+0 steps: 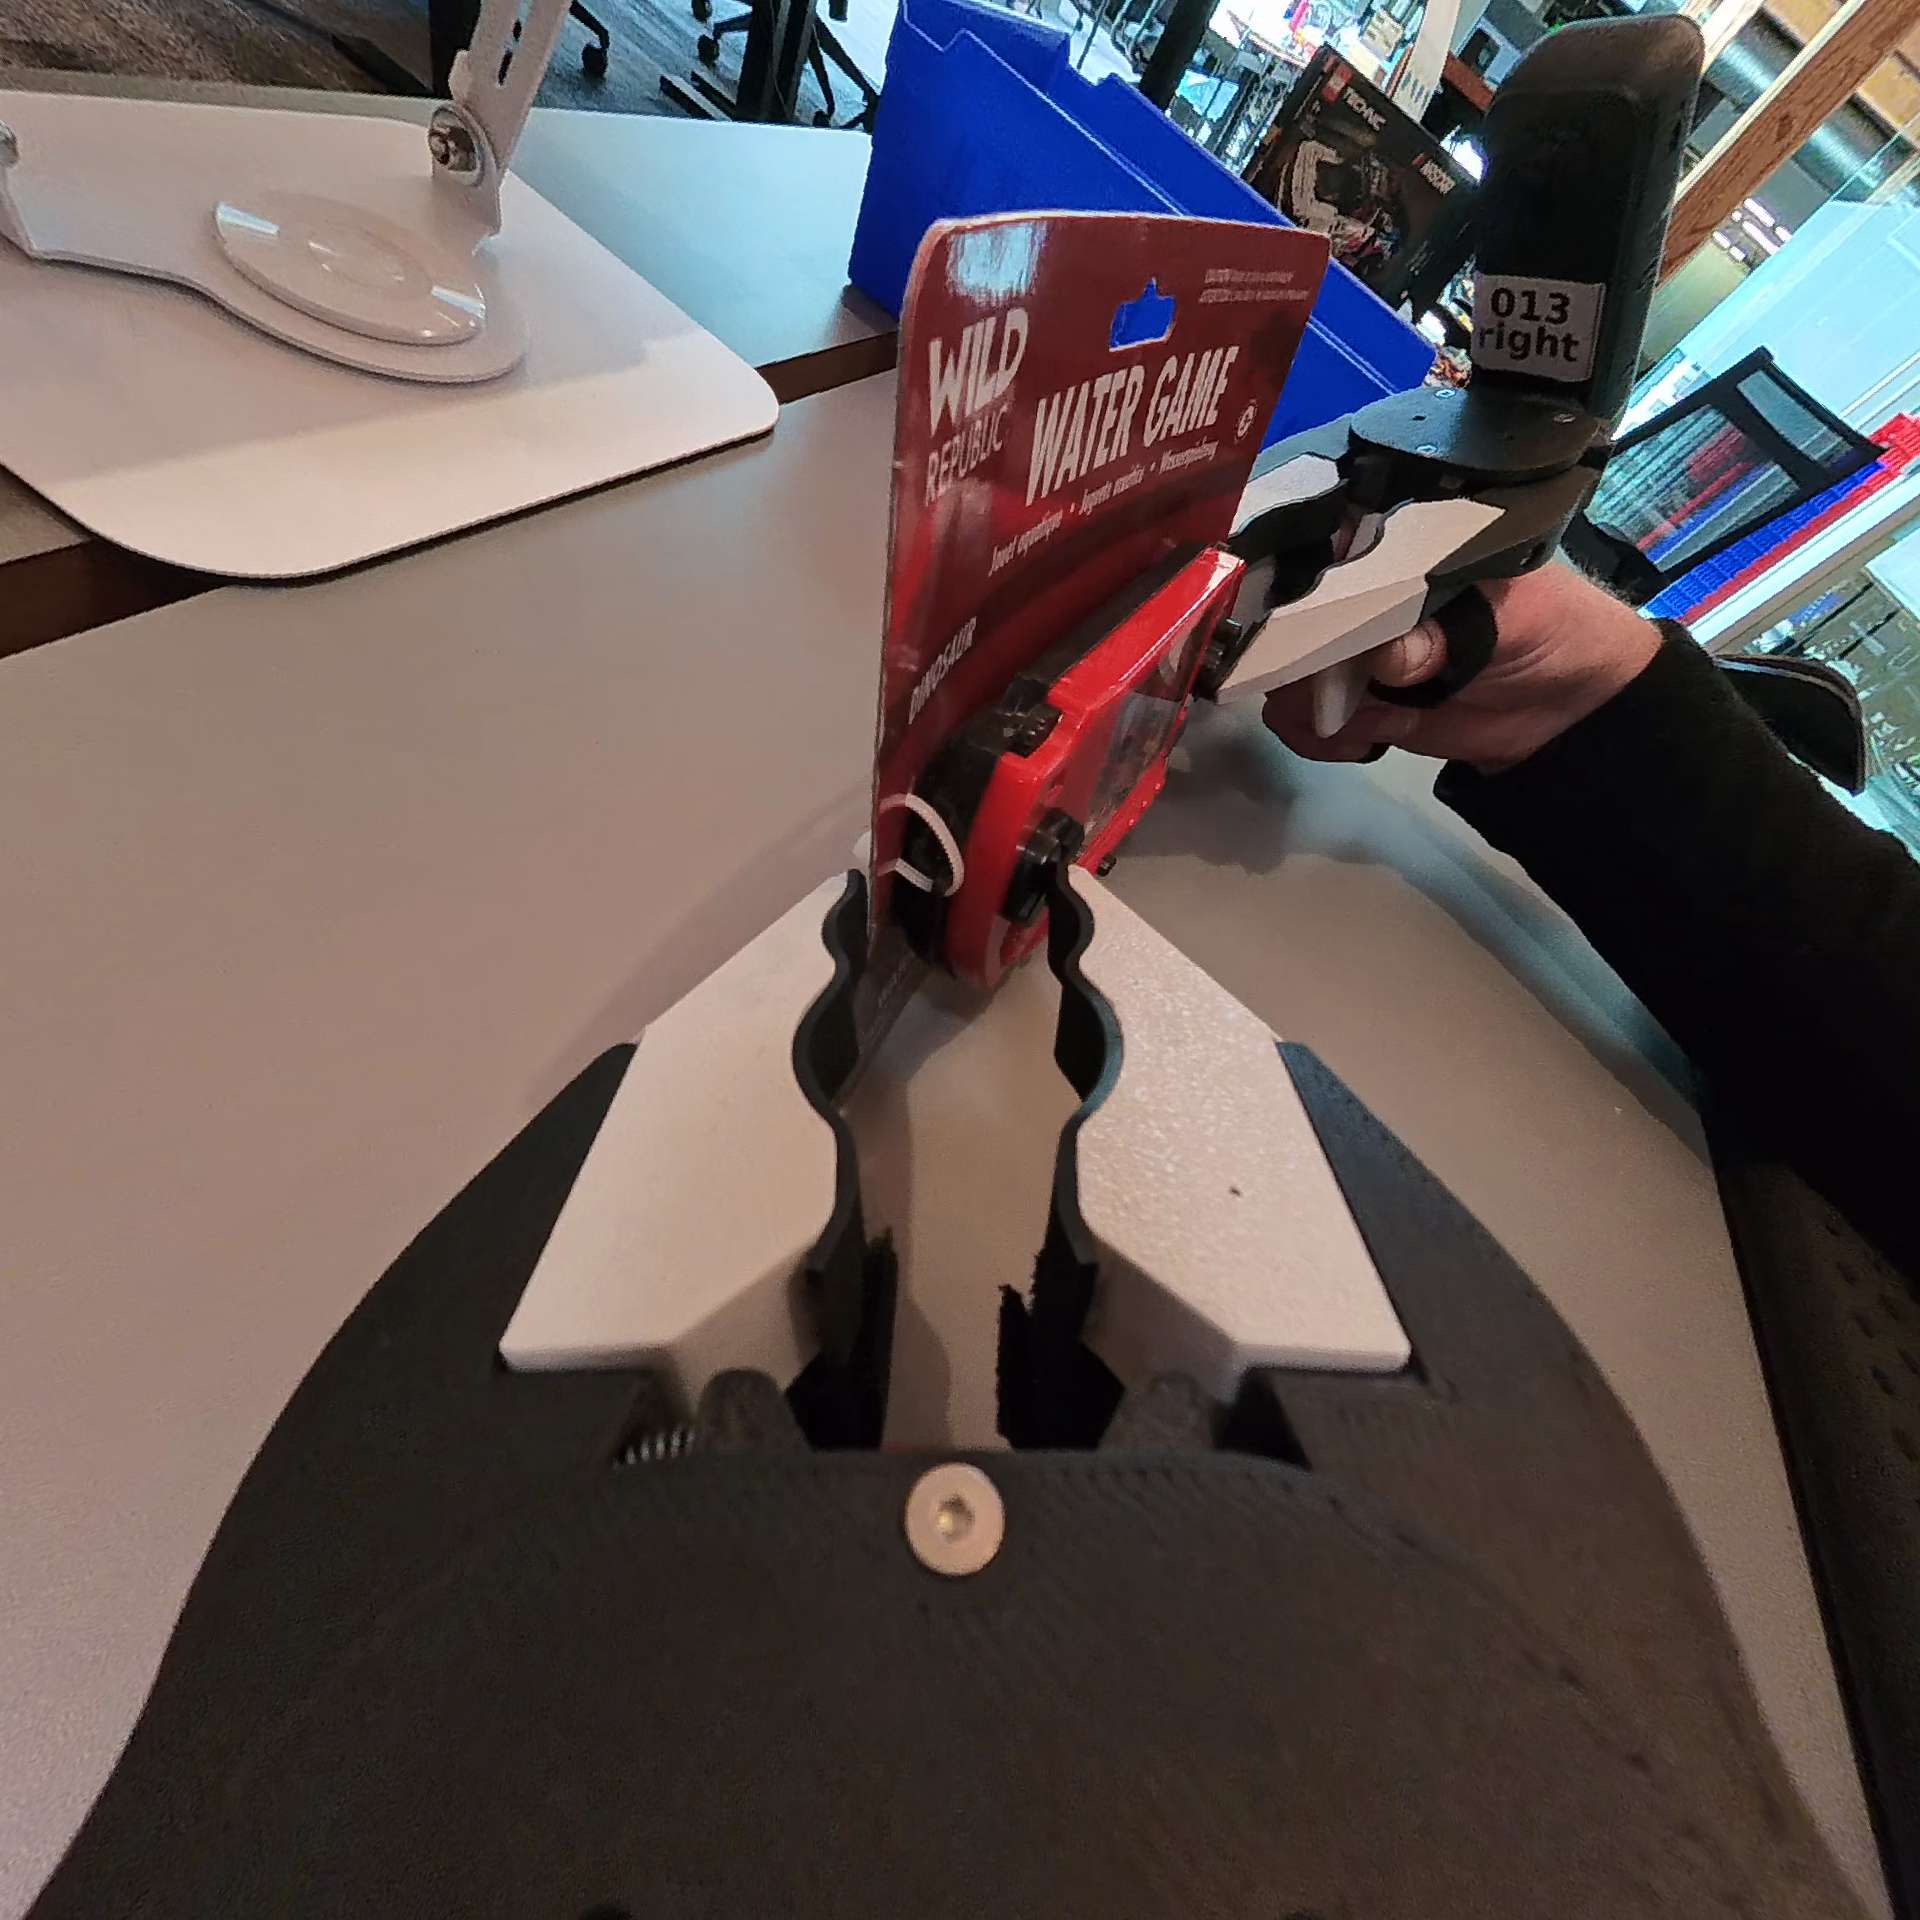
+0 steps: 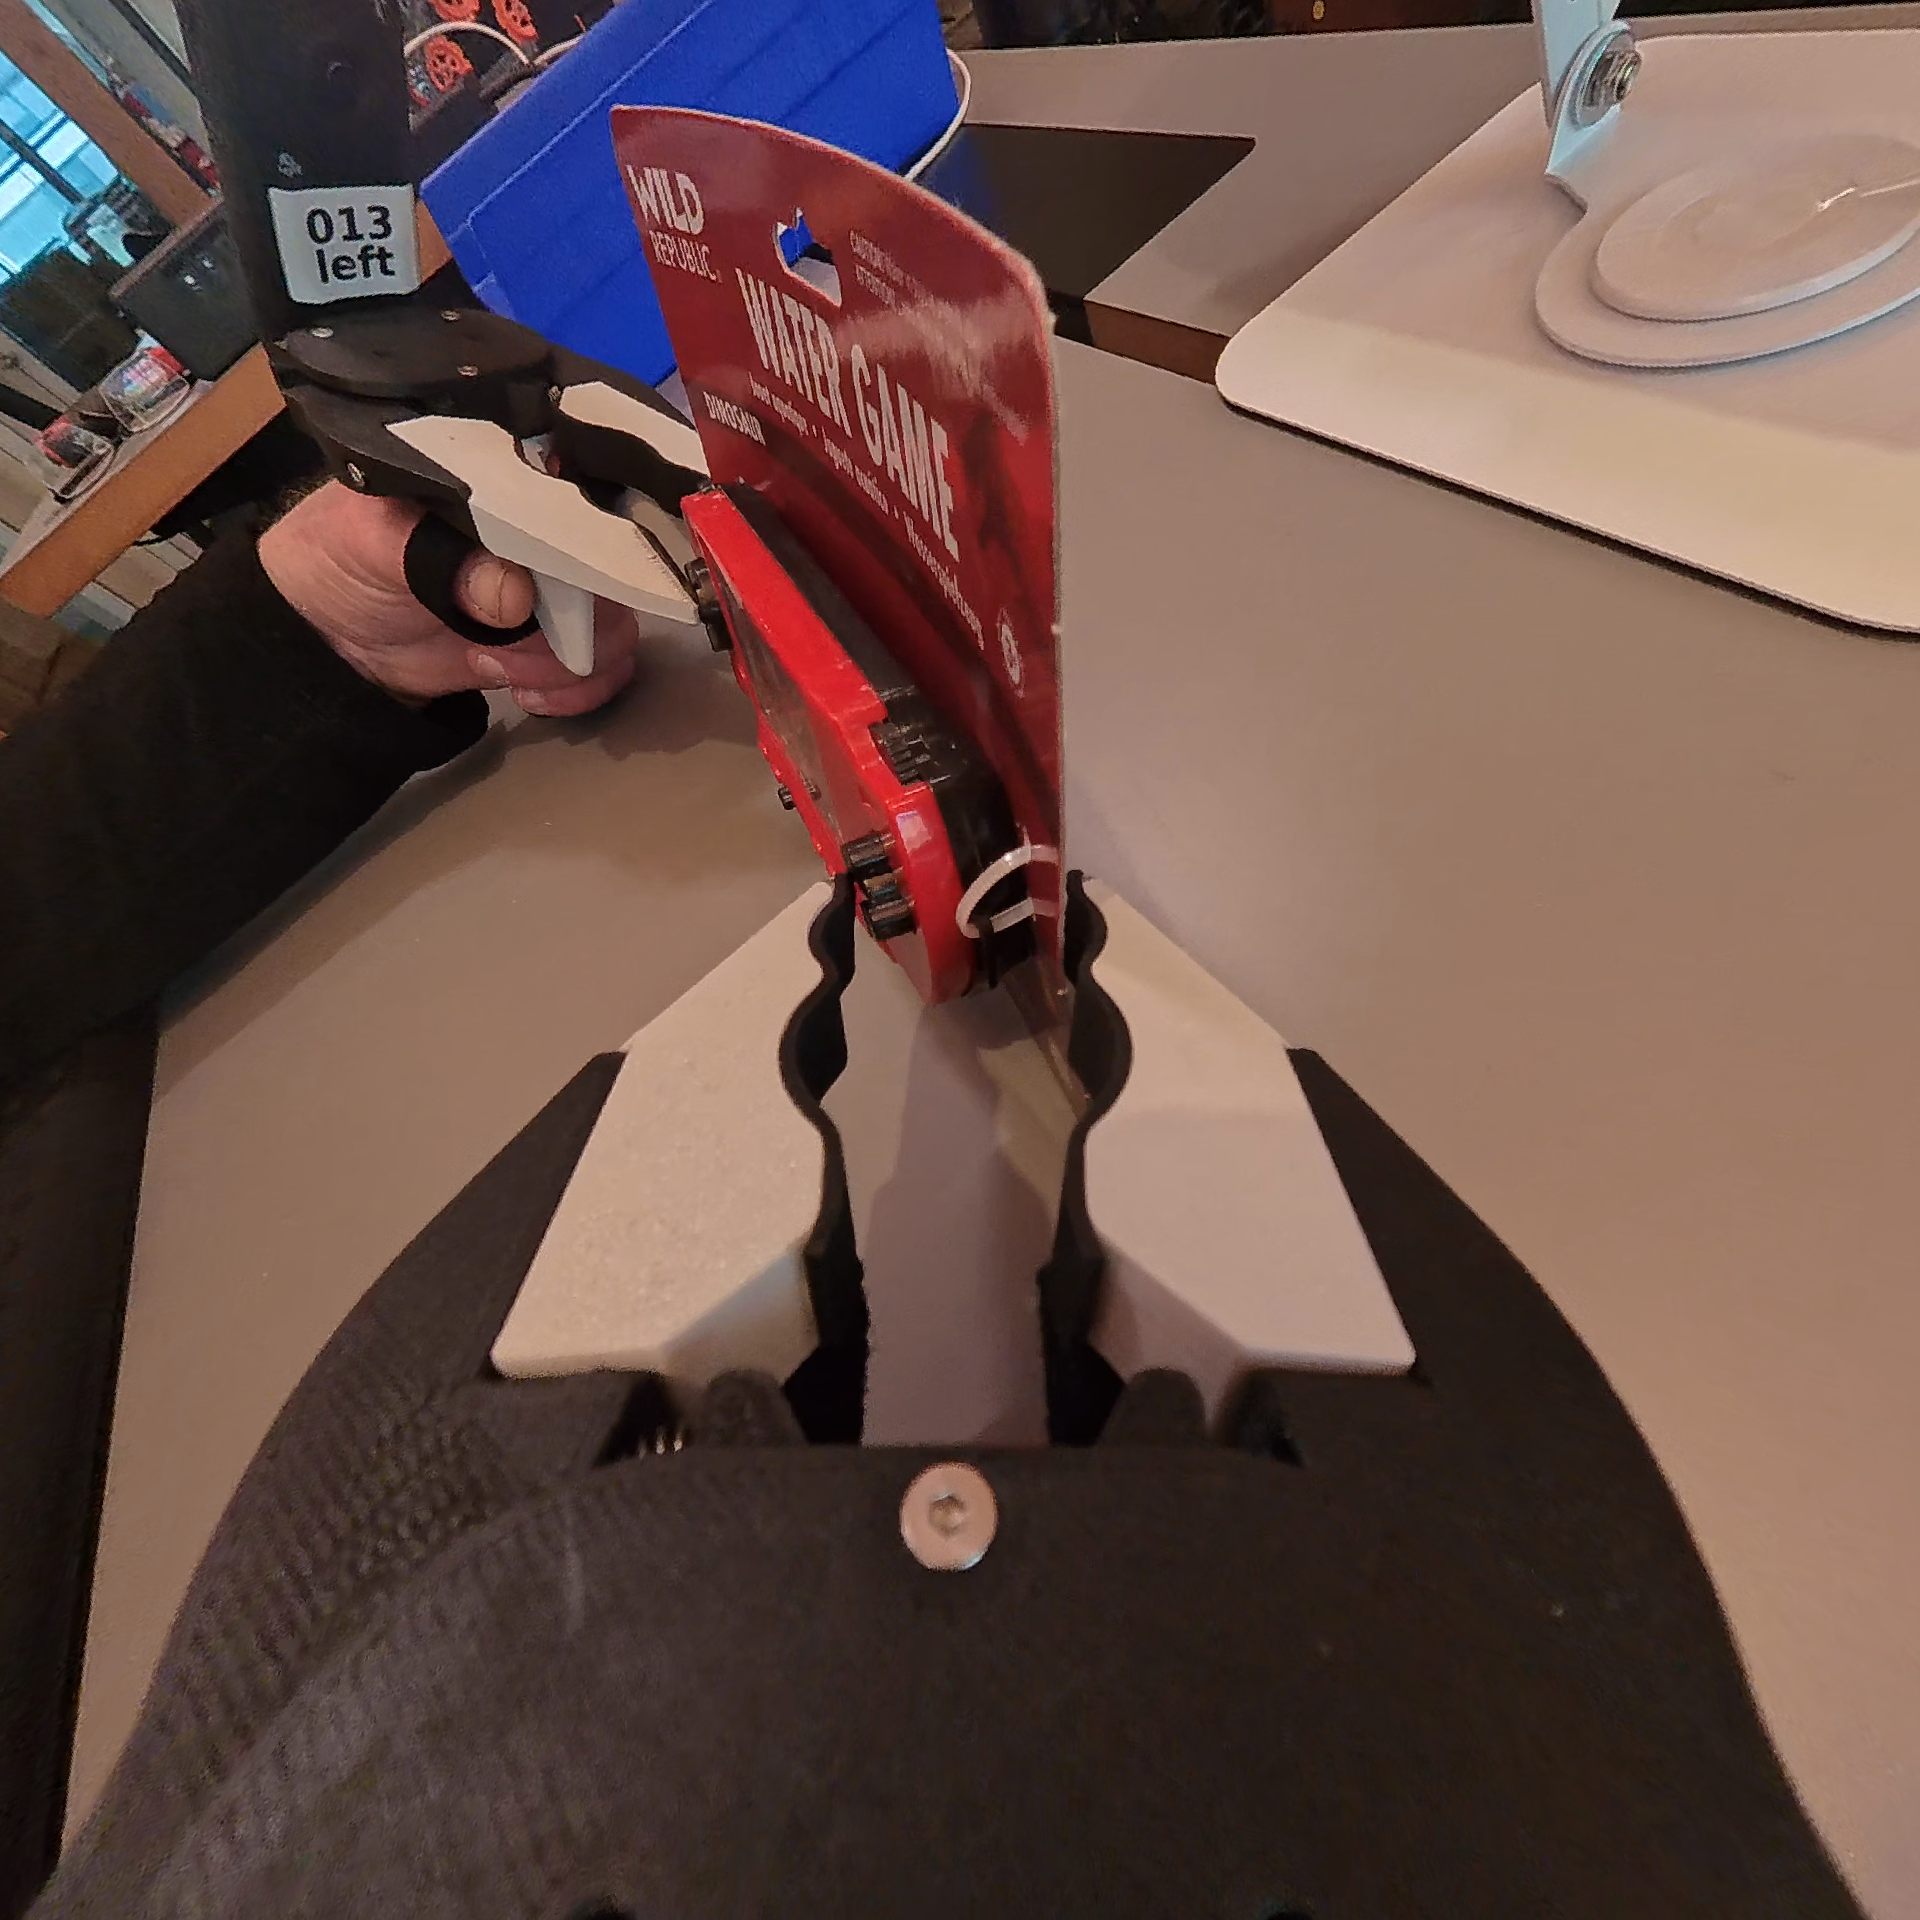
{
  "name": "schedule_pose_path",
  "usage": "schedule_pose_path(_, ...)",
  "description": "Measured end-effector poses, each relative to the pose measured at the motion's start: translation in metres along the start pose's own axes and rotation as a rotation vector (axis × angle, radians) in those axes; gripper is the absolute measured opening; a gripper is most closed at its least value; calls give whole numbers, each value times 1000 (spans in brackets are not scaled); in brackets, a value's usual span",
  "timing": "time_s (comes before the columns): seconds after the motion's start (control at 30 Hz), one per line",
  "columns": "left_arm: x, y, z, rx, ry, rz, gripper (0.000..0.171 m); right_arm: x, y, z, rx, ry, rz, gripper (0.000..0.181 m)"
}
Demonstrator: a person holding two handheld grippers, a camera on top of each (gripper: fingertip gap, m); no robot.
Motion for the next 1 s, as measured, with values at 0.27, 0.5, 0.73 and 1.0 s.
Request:
schedule_pose_path(0.27, -1, 0, 0, 2, 0, 0, 33, 1, 0, 0, 0, -8, 1, 38)
schedule_pose_path(0.5, -2, 1, 0, 3, -6, -1, 34, 2, 0, 0, 0, -8, -2, 38)
schedule_pose_path(0.73, -2, 2, 0, 0, -9, 1, 34, 2, 1, -1, -3, 0, 3, 37)
schedule_pose_path(1.0, 7, 18, 17, -44, 8, 32, 31, 1, 2, -4, -61, 42, 57, 38)
Point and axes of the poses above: each gripper's, where its closed fingertips meet, x back along the fingers, z out of its top, y = z × x across the jaws, the point moved 5 cm from there along x, back along the fingers, and after that the axes turned 6 degrees about x, right-handed, at the moved point
